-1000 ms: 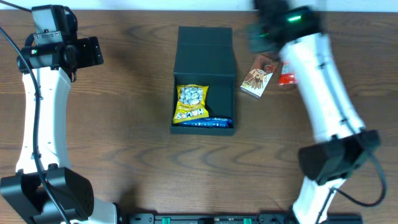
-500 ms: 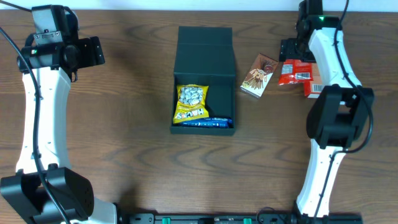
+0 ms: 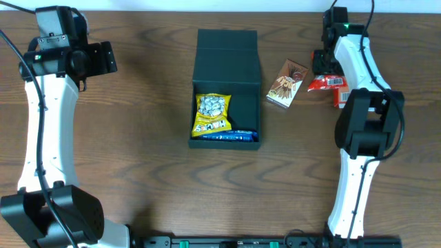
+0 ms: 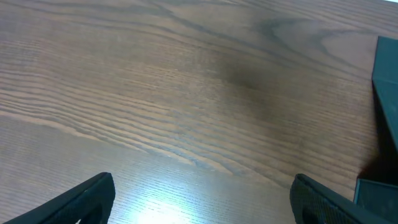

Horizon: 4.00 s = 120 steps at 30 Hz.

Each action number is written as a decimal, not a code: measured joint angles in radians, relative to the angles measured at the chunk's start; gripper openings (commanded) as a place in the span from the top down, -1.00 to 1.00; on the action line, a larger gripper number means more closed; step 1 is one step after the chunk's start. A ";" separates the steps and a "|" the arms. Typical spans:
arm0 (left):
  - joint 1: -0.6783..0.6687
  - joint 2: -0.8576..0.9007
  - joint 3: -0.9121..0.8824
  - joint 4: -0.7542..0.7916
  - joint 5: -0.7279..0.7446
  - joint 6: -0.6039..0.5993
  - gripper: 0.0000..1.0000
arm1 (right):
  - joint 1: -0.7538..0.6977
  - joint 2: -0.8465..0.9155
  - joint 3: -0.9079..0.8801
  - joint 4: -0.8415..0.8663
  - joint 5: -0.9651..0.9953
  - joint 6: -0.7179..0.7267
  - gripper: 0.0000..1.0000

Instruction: Pack container

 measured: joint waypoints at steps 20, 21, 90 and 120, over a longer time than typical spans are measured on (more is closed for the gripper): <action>0.000 0.000 0.000 0.038 0.001 0.000 -0.83 | 0.148 0.006 0.589 -0.569 -0.151 0.066 0.65; 0.000 0.000 0.000 0.037 0.001 0.000 -0.83 | 0.166 0.006 0.592 -0.586 -0.165 0.075 0.65; 0.000 0.000 0.000 0.018 0.001 0.000 -0.82 | 0.553 -0.169 -0.227 -0.362 -0.334 0.182 0.97; 0.000 0.002 -0.033 0.028 0.026 0.000 -0.82 | 0.553 -0.159 -0.245 -0.499 -0.285 0.205 0.97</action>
